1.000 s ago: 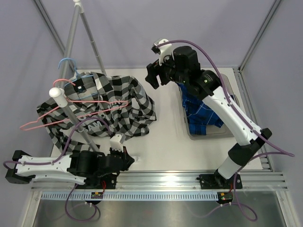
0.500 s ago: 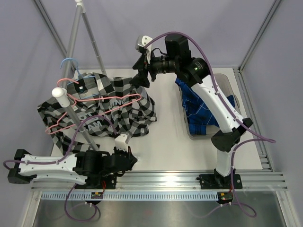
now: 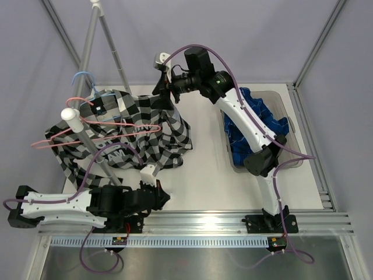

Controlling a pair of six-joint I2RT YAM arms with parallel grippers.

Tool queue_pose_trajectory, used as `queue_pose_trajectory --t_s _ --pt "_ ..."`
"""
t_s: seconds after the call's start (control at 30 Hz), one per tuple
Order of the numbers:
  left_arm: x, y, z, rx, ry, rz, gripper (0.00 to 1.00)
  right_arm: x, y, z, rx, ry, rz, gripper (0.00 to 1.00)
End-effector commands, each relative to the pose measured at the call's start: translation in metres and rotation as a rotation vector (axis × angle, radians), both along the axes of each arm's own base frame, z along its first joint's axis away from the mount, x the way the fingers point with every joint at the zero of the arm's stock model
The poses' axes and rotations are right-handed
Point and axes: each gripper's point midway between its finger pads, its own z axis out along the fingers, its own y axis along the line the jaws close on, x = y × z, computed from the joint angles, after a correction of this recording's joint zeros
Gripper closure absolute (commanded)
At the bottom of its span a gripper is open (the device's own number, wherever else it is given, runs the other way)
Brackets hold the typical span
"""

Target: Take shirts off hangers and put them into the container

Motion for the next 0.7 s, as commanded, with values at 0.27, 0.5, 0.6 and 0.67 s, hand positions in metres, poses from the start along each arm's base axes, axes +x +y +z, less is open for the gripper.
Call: queue_pose_trajectory --t_s 0.27,0.5,0.6,0.67 --pt "0.001 -0.009 0.009 -0.057 0.002 -0.004 0.96 -0.024 0.015 0.026 0.126 -0.016 0.209 0.72" --pt "0.000 -0.012 0.010 -0.071 0.009 -0.014 0.96 -0.032 0.020 0.016 0.126 0.026 0.264 0.90" --pt "0.000 -0.012 0.009 -0.071 0.010 -0.012 0.96 -0.037 0.019 0.014 0.126 0.048 0.290 1.00" --pt "-0.001 -0.013 0.009 -0.075 0.009 -0.017 0.95 -0.042 0.018 0.015 0.132 0.062 0.311 1.00"
